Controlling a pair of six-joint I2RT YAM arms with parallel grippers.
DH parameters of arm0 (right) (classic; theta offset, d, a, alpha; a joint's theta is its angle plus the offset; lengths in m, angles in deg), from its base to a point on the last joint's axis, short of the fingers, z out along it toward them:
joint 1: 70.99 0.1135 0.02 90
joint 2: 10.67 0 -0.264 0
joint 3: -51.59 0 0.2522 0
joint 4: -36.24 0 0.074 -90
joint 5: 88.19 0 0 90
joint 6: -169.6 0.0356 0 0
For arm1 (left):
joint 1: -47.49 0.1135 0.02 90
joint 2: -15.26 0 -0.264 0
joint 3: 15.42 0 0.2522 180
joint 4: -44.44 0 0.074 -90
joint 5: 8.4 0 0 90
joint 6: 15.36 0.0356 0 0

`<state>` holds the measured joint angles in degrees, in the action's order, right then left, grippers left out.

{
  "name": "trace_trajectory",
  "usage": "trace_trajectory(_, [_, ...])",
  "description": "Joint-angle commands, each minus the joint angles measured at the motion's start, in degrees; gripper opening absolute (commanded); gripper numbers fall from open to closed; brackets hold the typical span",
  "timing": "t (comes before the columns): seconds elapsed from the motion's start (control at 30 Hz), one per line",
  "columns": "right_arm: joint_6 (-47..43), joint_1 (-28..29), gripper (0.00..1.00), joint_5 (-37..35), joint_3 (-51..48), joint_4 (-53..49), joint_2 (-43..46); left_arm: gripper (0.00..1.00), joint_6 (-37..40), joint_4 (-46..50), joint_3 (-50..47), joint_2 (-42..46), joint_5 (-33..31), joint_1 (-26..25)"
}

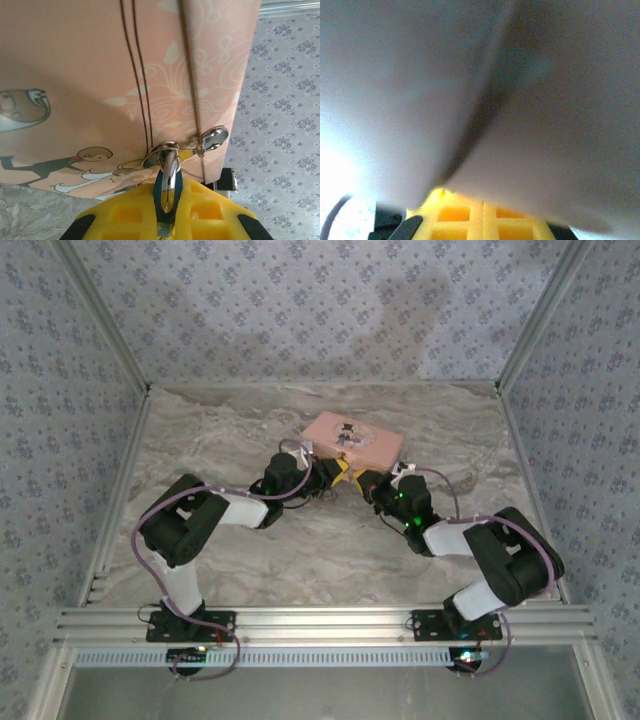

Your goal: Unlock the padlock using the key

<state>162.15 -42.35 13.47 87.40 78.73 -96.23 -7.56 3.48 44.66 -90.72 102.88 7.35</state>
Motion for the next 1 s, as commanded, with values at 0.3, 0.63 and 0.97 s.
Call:
trace_trajectory(0.3, [-10.13, 1.93, 0.0, -3.15, 0.86, -1.85, 2.25, 0.02, -0.35, -8.51, 0.7, 0.79, 4.64, -1.73])
trace_trajectory(0.63, [-0.97, 2.35, 0.0, -1.9, -0.02, 10.16, -5.09, 0.02, -0.69, -9.38, 0.56, 0.5, 4.81, -1.83])
trace_trajectory(0.97, [-0.55, 3.62, 0.0, -4.45, -1.06, 11.83, -6.75, 0.02, -0.65, -10.02, -0.18, 0.77, 4.39, -1.7])
